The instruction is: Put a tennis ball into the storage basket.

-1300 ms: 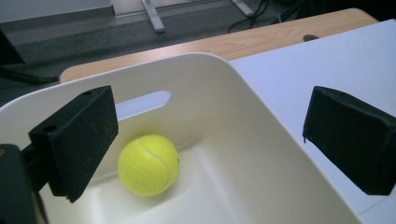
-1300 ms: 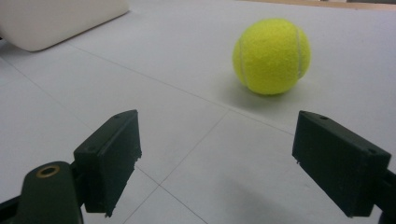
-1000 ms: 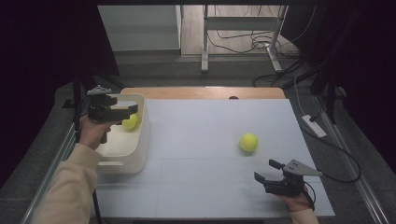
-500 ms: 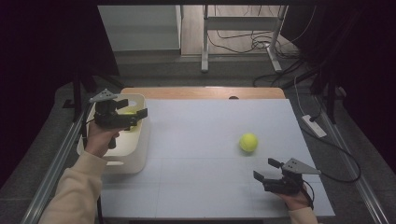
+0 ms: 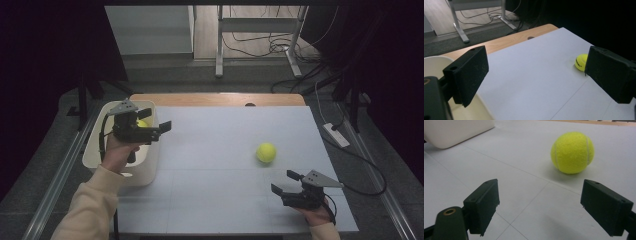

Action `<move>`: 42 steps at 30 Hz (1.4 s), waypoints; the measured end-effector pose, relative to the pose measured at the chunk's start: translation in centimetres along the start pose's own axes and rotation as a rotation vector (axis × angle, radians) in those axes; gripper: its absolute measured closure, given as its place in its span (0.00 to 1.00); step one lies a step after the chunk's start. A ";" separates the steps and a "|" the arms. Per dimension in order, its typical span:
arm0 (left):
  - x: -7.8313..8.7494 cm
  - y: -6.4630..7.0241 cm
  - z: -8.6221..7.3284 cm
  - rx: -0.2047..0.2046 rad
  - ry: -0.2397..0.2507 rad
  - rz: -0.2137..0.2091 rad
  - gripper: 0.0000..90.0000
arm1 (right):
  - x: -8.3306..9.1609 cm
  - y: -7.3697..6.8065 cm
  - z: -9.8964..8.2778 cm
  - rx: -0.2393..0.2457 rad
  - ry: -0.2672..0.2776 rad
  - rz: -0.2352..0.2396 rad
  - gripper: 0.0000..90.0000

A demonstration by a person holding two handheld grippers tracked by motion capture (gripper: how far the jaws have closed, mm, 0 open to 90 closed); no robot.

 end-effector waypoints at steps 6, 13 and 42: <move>-1.4 1.4 -0.1 -0.026 -0.018 -0.039 0.07 | 0.0 0.0 0.1 -0.001 0.003 -0.003 0.17; -2.8 2.6 -0.1 -0.047 -0.039 -0.058 0.07 | -0.2 -0.2 0.0 0.008 -0.005 -0.002 0.17; -8.8 5.8 -1.0 -0.085 -0.109 -0.112 0.07 | -0.2 -0.5 0.2 0.016 0.001 0.013 0.17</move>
Point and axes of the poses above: each handheld gripper's, and its own axes: x roughly backward along the jaws, z roughly out of its top, y roughly to its right, the point moved 10 cm from there along -x, roughly forward along the jaws, and after that the axes turned 10 degrees about -z, right-handed, at the moved point
